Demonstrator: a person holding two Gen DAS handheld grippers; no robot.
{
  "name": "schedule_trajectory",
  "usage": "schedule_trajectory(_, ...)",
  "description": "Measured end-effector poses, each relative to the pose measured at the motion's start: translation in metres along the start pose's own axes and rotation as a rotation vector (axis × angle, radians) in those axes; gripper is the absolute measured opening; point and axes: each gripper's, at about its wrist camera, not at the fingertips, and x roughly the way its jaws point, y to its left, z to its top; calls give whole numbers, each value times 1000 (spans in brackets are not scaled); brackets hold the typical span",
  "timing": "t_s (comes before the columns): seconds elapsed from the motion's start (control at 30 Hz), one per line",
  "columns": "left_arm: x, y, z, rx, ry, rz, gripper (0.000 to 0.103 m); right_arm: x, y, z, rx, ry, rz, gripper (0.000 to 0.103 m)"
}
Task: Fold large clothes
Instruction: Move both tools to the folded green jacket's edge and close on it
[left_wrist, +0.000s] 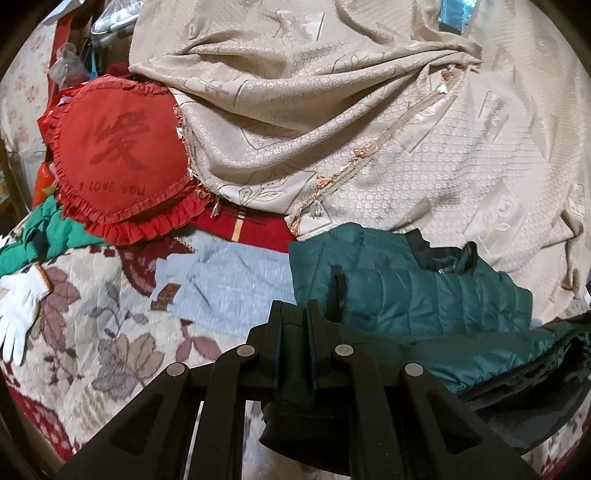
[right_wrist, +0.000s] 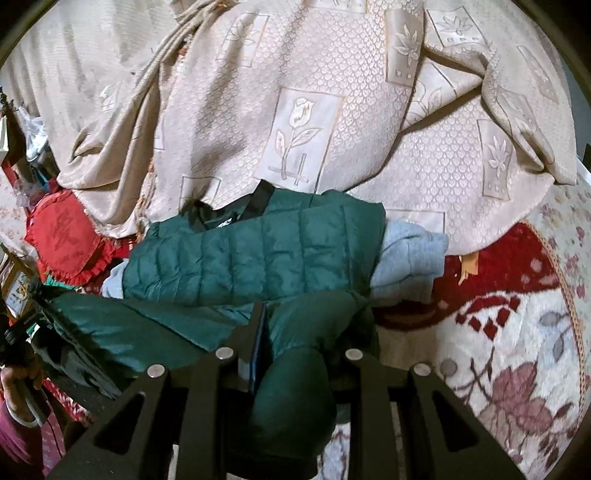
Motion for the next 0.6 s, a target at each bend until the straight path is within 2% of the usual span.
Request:
schedule_trajectory(0.33, 55, -11, 32, -3, -4, 70, 0, 48, -11, 47, 10, 32, -63, 24)
schedule_trajectory(0.53, 81, -14, 46, 9, -47, 162, 0, 81, -18, 66, 36, 61, -71, 24)
schedule_trajectory(0.6, 93, -9, 50, -16, -27, 151, 0, 96, -21, 69, 56, 73, -82, 24)
